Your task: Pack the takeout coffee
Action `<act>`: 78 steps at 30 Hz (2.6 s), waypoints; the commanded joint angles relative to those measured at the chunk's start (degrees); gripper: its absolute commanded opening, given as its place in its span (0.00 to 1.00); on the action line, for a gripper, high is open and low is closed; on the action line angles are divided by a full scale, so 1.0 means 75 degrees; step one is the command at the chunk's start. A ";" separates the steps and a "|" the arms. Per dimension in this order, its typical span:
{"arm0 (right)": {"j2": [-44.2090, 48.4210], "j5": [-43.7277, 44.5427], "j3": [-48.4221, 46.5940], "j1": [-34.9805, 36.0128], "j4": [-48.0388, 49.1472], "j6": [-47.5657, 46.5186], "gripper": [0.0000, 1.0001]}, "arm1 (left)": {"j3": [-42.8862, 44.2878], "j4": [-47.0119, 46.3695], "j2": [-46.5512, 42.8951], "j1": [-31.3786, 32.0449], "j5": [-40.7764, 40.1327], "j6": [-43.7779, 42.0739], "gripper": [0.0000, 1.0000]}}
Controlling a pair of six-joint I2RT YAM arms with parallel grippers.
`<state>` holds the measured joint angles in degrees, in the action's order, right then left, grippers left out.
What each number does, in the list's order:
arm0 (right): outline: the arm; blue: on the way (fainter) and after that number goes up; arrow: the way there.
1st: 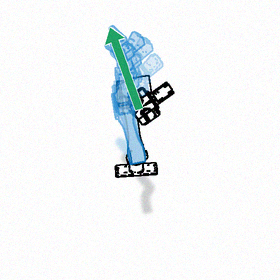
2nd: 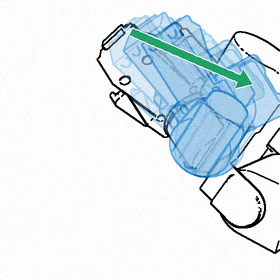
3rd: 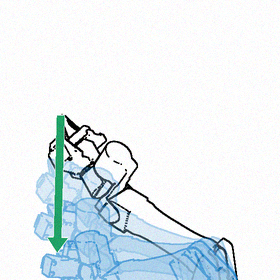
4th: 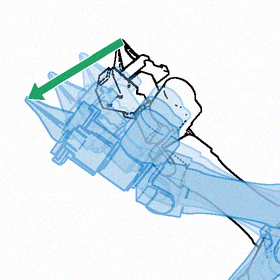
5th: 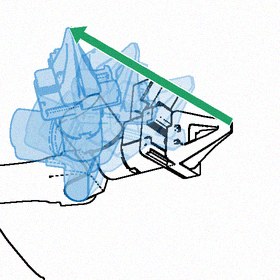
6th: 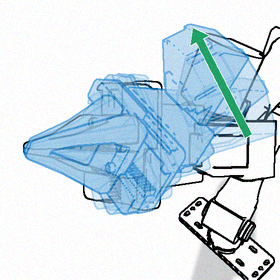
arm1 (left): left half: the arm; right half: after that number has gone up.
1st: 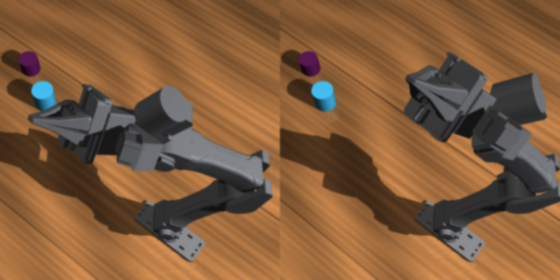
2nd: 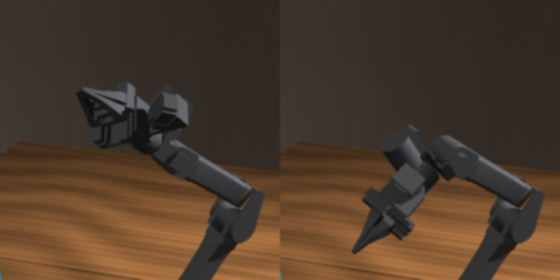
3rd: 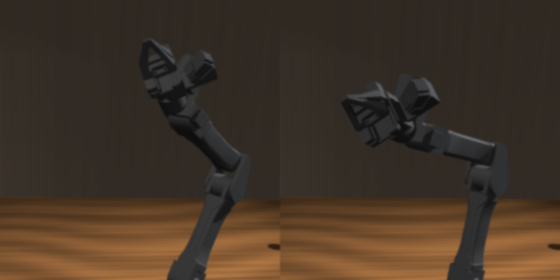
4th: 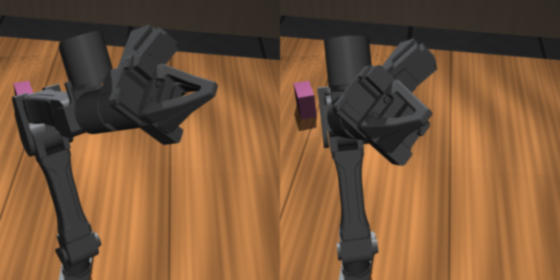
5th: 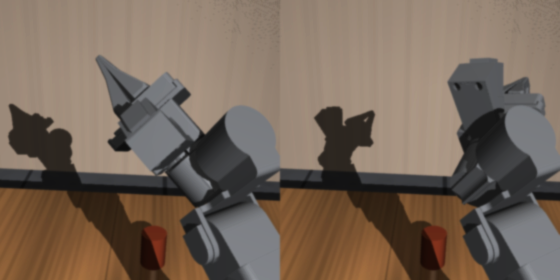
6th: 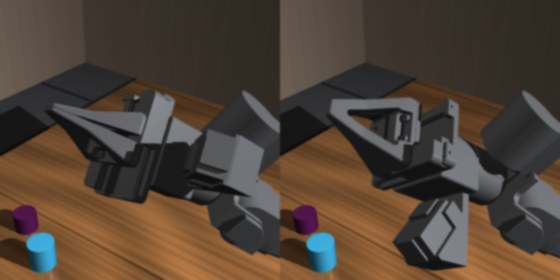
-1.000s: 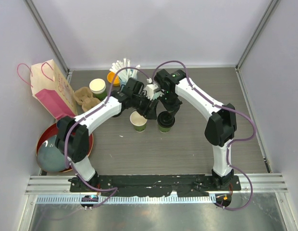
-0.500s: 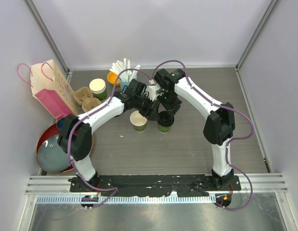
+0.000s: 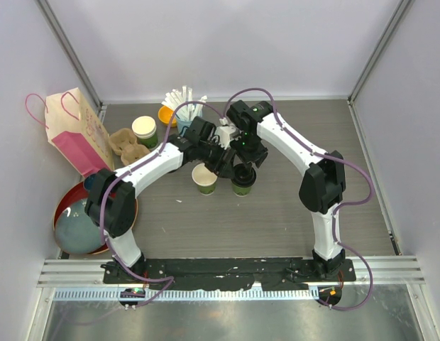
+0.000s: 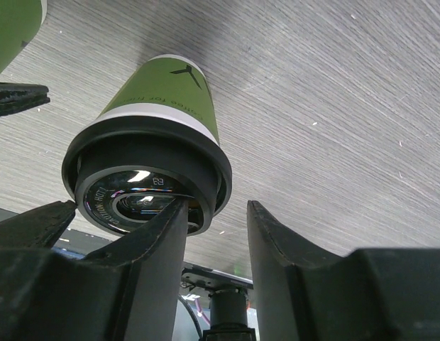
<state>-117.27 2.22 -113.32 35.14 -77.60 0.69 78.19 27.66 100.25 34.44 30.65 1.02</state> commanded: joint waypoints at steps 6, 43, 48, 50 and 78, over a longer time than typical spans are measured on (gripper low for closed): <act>0.0742 -0.0179 -0.0395 0.0015 -0.0493 -0.0068 0.52 | 0.0414 0.0097 -0.0346 0.0026 0.0003 -0.0346 0.56; 0.5969 -0.0606 0.6800 -0.0897 0.7640 0.2521 0.40 | -0.0336 -0.1215 -0.0616 -0.0220 -0.0255 0.2525 0.25; 0.5734 -0.1116 0.6976 -0.0993 0.7780 0.2545 0.45 | -0.0254 -0.1250 -0.0324 -0.0220 -0.0232 0.2560 0.27; 0.5676 -0.1058 0.6999 -0.0982 0.7827 0.2440 0.46 | -0.0242 -0.1250 -0.0242 -0.0209 -0.0243 0.2548 0.27; 0.5031 -0.1057 0.7550 -0.0712 0.7921 0.2006 0.26 | -0.0582 -0.1356 0.0298 -0.0220 -0.0056 0.2677 0.18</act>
<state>-79.53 -5.37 -57.21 29.52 -20.53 16.19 75.07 19.07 101.03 32.86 29.43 20.75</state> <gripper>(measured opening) 0.294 0.197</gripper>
